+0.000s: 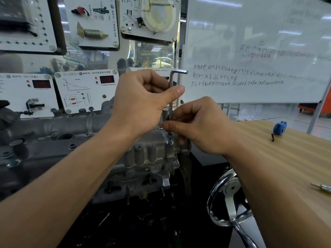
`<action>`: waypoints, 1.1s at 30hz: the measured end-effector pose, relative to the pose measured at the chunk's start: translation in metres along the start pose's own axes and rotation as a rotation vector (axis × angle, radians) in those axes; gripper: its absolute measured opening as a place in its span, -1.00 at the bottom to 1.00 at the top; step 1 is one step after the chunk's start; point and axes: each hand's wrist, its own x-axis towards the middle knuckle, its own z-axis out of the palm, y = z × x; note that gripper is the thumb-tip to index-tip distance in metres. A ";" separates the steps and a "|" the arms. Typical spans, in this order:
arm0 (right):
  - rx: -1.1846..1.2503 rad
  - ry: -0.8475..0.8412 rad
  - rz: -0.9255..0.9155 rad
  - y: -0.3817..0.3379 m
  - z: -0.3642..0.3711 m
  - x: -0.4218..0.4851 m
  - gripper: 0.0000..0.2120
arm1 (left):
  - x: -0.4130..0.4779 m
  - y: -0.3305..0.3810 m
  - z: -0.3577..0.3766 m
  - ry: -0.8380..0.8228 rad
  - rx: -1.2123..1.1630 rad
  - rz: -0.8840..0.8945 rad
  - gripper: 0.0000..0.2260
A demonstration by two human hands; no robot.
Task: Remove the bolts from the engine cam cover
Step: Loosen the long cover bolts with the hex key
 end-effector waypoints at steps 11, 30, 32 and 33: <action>0.061 -0.080 -0.009 0.013 0.009 -0.002 -0.87 | -0.005 0.002 0.002 -0.040 0.082 0.197 -0.82; -0.116 0.381 0.080 -0.008 -0.052 -0.070 -0.65 | 0.001 0.034 0.073 -0.398 -0.236 -0.094 -0.88; -0.298 0.369 0.233 -0.007 -0.091 -0.092 -0.63 | -0.011 0.035 0.115 -0.509 -0.248 -0.187 -0.83; -0.378 0.360 0.327 -0.005 -0.110 -0.105 -0.62 | -0.020 0.036 0.138 -0.579 -0.268 -0.245 -0.81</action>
